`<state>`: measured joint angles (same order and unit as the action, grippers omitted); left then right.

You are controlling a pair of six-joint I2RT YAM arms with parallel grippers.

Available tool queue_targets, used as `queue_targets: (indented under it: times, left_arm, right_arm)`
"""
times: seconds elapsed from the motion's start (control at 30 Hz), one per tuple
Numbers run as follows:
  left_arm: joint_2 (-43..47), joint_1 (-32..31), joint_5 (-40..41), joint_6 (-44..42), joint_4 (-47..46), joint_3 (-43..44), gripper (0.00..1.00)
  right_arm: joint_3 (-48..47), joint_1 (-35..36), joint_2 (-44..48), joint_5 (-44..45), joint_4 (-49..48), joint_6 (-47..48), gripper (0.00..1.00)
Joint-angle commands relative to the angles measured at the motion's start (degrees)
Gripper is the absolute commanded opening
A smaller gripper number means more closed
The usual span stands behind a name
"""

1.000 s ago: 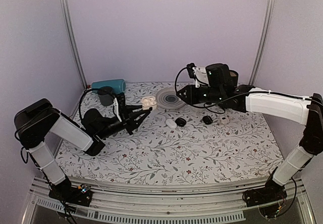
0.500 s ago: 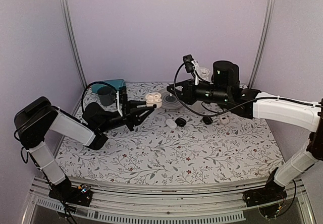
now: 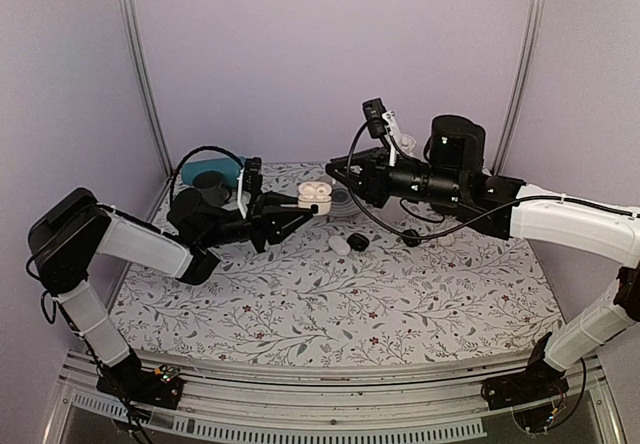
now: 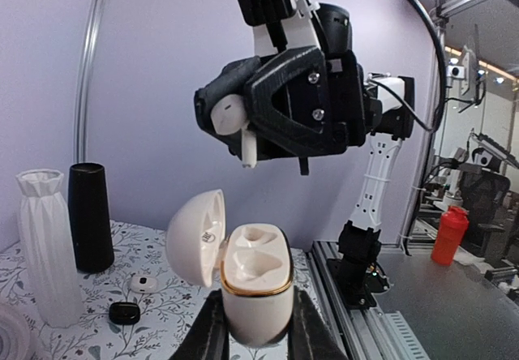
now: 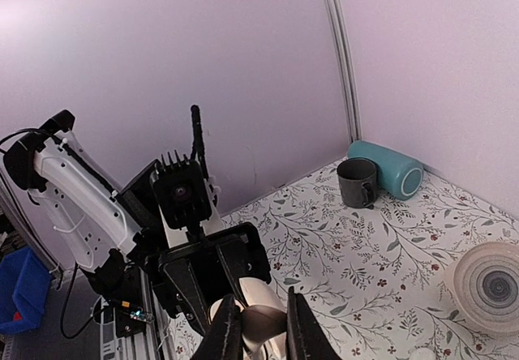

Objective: Insert the wireless bluetooth earbuds into the charging case
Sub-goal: Insert the right earbud into the right side groove of the charging case.

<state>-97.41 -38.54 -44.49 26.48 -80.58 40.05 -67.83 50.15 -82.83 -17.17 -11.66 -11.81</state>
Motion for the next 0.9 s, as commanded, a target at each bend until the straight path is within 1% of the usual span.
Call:
queue_targets:
  times: [0.0, 0.13, 0.2, 0.57, 0.87]
  left_arm:
    - [-0.7, 1.1, -7.2, 6.4, -1.3, 2.4, 0.0]
    - [-1.5, 1.6, -10.8, 10.7, -4.2, 3.3, 0.0]
    - [-1.9, 1.8, -11.3, 11.9, -4.9, 3.5, 0.0]
    - [-3.7, 2.2, -10.1, 18.8, -13.1, 3.9, 0.0]
    - [-3.4, 2.3, -10.3, 21.2, -16.8, 4.1, 0.0]
  right_arm:
    - [-1.0, 0.8, 0.7, -3.4, 0.1, 2.6, 0.15]
    - [-3.1, 1.3, 0.3, -5.1, 1.4, 3.8, 0.15]
    - [-3.4, 1.8, 0.2, -5.2, 1.6, 4.2, 0.15]
    - [-4.6, 3.9, -0.7, -3.9, 4.1, 7.3, 0.16]
    - [-4.5, 4.5, -1.7, -0.6, 5.2, 9.0, 0.16]
